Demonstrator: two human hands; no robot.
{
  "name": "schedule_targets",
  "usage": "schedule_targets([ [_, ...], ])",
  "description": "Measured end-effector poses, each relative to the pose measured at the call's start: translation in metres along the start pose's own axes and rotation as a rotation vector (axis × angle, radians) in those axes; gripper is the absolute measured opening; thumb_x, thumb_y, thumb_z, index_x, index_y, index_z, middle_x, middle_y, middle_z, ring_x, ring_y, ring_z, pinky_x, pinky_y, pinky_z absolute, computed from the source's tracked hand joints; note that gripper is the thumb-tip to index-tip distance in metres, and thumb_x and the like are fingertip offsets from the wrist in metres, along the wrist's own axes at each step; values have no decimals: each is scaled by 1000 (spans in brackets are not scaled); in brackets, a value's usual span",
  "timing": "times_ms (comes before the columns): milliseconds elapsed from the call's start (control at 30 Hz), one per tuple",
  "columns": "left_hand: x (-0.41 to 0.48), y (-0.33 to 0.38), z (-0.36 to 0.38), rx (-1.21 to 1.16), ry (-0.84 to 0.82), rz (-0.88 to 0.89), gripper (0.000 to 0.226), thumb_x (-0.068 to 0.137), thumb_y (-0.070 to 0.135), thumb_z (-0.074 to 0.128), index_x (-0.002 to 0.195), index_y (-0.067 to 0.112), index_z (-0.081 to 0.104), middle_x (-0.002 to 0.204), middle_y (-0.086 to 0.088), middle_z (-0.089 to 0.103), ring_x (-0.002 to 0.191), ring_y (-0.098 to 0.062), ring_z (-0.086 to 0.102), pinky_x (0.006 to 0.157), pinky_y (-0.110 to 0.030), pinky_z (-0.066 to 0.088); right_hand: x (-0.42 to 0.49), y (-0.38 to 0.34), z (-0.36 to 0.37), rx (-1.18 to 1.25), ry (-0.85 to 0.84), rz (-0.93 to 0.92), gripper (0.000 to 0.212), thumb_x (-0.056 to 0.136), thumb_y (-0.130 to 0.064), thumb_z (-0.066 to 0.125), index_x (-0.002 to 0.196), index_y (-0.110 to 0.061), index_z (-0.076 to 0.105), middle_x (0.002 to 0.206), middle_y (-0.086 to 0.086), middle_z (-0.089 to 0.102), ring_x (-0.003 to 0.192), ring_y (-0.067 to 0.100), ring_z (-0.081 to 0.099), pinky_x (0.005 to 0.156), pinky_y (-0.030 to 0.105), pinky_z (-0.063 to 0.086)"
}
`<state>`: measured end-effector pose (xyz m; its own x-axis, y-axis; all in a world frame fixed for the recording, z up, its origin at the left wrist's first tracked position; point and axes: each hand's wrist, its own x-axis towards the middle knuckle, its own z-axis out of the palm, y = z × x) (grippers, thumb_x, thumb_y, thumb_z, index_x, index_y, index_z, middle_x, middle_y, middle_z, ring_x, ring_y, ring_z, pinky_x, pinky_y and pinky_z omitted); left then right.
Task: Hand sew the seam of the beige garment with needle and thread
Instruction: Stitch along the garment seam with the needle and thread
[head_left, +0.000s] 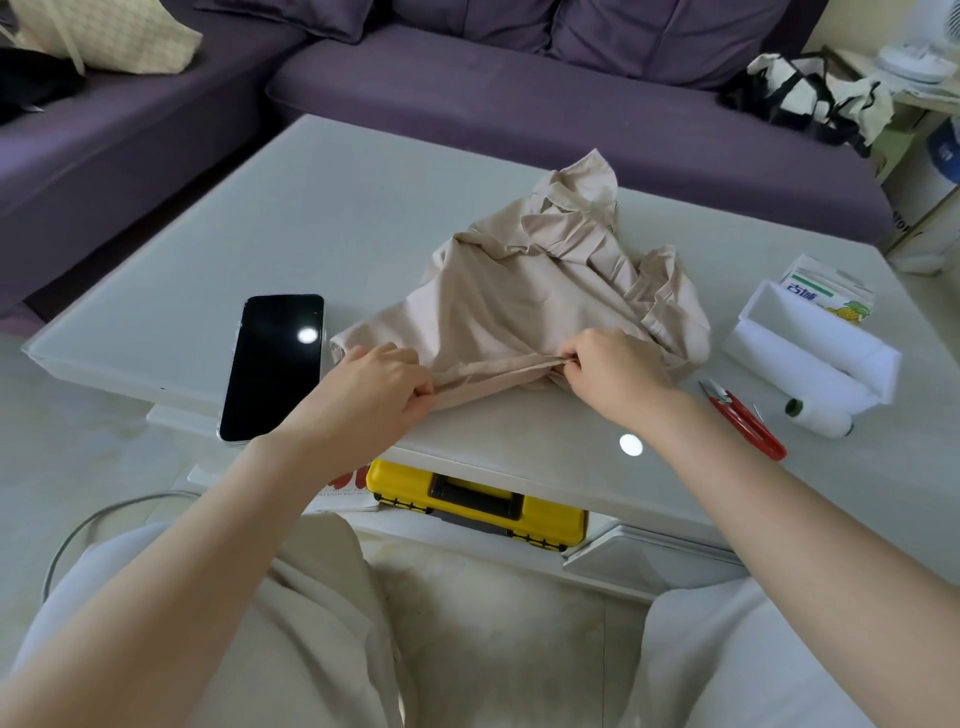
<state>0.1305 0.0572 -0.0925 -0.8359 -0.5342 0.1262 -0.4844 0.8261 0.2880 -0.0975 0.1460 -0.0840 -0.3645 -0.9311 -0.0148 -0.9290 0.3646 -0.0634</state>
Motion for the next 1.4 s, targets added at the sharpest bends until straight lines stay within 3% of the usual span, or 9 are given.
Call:
schedule_targets([
  [133, -2, -1, -1, -6, -33, -18, 24, 98, 28, 45, 89, 17, 65, 88, 6, 57, 90, -15, 49, 89, -29, 35, -5, -16, -3, 52, -2, -261, 61, 83, -2, 55, 140, -18, 40, 135, 3, 41, 127, 20, 35, 86, 21, 33],
  [267, -4, -2, 0, -20, -16, -17, 24, 97, 30, 46, 89, 16, 64, 86, 6, 55, 87, -15, 48, 87, -30, 35, -12, -46, 0, 69, 14, -502, 77, 82, -20, 69, 147, -13, 28, 146, 1, 35, 136, 17, 25, 113, 27, 21],
  [367, -4, -2, 0, -22, -13, -4, 22, 97, 30, 46, 92, 16, 63, 84, 6, 53, 87, -15, 47, 87, -30, 35, -6, -67, 12, 51, -1, -529, 73, 85, -31, 69, 144, -13, 31, 139, 1, 44, 131, 18, 35, 105, 28, 29],
  [567, -8, -7, -10, -160, -76, -54, 12, 88, 7, 53, 88, 17, 60, 83, 9, 56, 80, -16, 53, 75, -28, 45, 1, -85, 23, 239, 11, -420, 15, 90, -5, 58, 101, -14, 65, 97, 3, 62, 93, 22, 57, 66, 27, 30],
  [700, -11, -18, -15, -253, -81, -191, 19, 89, 3, 52, 82, 19, 45, 75, 0, 57, 60, -20, 53, 49, -20, 42, 1, -81, 21, 303, 1, -375, 10, 91, -13, 61, 99, -16, 66, 98, -2, 60, 88, 15, 54, 65, 26, 31],
  [900, -12, -31, -20, -336, 78, -283, 10, 92, 9, 53, 92, 18, 48, 79, 3, 66, 63, -8, 57, 52, -12, 39, 3, -76, 15, 448, -41, -337, 17, 84, -27, 70, 77, -17, 59, 74, -10, 49, 70, 12, 47, 59, 29, 33],
  [1000, -14, -37, -22, -357, 235, -331, 15, 88, 10, 60, 83, 22, 54, 77, 3, 64, 70, -14, 59, 60, -23, 42, 4, -75, 13, 483, -53, -324, 33, 83, -29, 71, 62, -25, 46, 65, -14, 47, 63, 9, 46, 55, 25, 33],
  [1233, -15, -22, -28, -330, 570, -264, 9, 89, 0, 55, 87, 8, 56, 86, 3, 56, 68, -17, 52, 61, -17, 41, 5, -79, 6, 504, -61, -294, 39, 89, -33, 63, 58, -34, 40, 60, -13, 48, 60, 10, 47, 59, 27, 37],
  [1400, -17, -21, -17, -269, 373, -153, 30, 86, -11, 49, 72, 7, 68, 87, -1, 52, 70, -18, 56, 60, -24, 46, 6, -74, 3, 491, -59, -278, 29, 90, -32, 63, 64, -23, 52, 61, -11, 49, 57, 7, 45, 54, 25, 34],
])
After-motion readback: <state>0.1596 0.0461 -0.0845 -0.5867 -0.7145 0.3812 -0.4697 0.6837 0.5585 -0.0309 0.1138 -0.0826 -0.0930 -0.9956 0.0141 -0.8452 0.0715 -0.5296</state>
